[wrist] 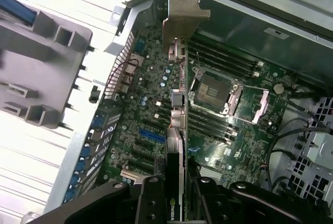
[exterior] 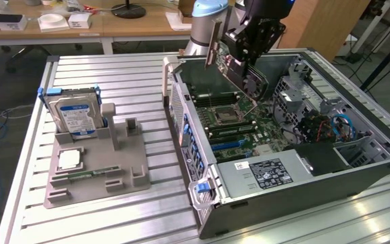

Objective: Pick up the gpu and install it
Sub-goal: 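Insert the gpu into the slot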

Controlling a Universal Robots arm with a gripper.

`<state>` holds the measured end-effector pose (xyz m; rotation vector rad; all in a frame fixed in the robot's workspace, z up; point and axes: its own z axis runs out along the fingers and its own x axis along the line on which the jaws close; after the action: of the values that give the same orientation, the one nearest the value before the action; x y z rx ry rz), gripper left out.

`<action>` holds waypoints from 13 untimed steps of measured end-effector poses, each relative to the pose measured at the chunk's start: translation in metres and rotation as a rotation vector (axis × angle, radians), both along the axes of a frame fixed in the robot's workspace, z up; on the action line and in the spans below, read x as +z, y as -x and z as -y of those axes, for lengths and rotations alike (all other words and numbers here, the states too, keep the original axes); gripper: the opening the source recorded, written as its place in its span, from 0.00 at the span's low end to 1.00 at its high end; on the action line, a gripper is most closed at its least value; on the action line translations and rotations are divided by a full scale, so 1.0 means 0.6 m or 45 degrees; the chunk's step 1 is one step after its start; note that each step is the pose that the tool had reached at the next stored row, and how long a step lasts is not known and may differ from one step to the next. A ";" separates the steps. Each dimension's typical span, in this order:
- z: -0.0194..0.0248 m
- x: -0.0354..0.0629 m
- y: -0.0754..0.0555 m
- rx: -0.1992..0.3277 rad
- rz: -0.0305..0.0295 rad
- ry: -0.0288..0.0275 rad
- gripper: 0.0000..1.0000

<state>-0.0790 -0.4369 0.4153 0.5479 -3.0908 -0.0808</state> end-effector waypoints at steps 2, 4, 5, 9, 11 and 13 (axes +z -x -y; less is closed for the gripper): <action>0.0000 0.000 0.000 0.012 0.0000 0.0000 0.26; 0.0000 0.000 0.000 0.025 0.0001 -0.0001 0.26; 0.0000 0.000 0.000 0.033 0.0000 -0.0001 0.26; -0.0002 -0.001 0.000 0.062 0.0001 -0.0001 0.26; -0.0003 -0.001 0.000 0.076 0.0001 -0.0001 0.26; -0.0008 -0.001 0.000 0.087 0.0002 -0.0002 0.26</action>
<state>-0.0788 -0.4364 0.4144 0.6523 -3.0688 -0.0809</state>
